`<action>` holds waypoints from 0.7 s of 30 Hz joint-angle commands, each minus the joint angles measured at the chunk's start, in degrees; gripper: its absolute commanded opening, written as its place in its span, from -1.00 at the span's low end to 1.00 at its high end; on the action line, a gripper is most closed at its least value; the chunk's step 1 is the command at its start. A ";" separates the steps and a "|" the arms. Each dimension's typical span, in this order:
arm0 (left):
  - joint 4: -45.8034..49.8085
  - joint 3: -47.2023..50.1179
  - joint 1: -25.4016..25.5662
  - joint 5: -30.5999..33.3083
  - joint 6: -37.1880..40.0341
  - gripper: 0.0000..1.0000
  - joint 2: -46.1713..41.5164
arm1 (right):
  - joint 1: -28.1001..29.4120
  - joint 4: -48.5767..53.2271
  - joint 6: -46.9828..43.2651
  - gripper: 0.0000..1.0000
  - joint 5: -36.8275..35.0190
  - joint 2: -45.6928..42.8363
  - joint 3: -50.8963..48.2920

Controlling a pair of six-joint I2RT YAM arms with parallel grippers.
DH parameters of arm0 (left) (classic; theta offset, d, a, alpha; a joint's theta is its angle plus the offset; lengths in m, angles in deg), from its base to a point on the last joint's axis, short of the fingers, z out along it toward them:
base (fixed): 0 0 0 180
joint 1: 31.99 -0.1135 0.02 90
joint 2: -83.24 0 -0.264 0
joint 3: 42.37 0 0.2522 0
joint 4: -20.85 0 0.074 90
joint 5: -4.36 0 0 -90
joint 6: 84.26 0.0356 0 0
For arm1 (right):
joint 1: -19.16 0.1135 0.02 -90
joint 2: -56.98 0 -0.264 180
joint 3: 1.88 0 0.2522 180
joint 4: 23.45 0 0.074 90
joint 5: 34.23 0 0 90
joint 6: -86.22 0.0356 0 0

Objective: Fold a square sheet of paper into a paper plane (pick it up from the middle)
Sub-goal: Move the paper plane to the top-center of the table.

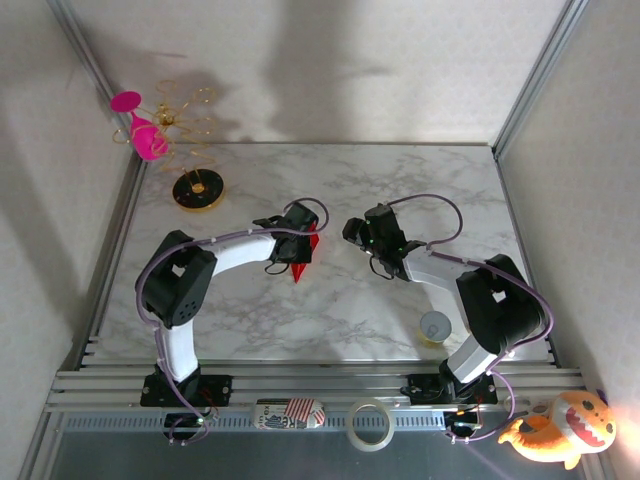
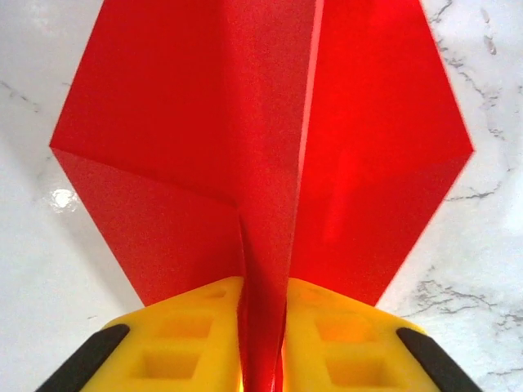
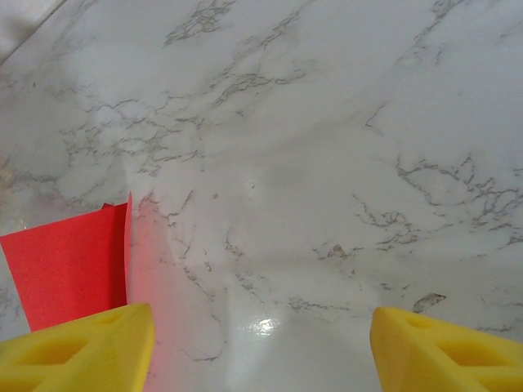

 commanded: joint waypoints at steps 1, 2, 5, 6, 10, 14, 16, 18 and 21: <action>1.38 -1.54 -0.39 -0.17 0.30 -0.60 0.53 | -0.57 0.96 0.37 0.42 -0.50 0.50 0.94; 1.38 -1.51 -0.39 -0.13 0.28 -0.59 0.56 | -0.56 0.97 0.37 0.42 -0.38 0.56 1.03; 1.44 -1.63 -0.39 0.04 0.37 -0.57 0.73 | -0.56 0.97 0.46 0.42 -0.02 1.02 1.38; 1.49 -1.63 -0.39 0.01 0.46 -0.57 0.84 | -0.56 1.06 0.46 0.41 0.07 1.20 1.49; 1.56 -1.88 -0.39 0.23 0.49 -0.57 1.43 | -0.53 1.32 0.47 0.41 0.34 1.58 1.93; 1.69 -2.04 -0.39 0.36 0.45 -0.57 1.75 | -0.52 1.50 0.53 0.41 0.36 1.89 2.06; 1.47 -2.05 -0.39 0.36 0.39 -0.58 1.88 | -0.57 1.50 0.54 0.42 0.40 1.98 2.11; 1.44 -2.16 -0.39 0.27 0.30 -0.58 2.11 | -0.56 1.42 0.48 0.43 0.43 1.93 2.02; 1.42 -2.13 -0.39 0.23 0.28 -0.58 2.54 | -0.56 1.32 0.46 0.44 0.39 1.76 1.89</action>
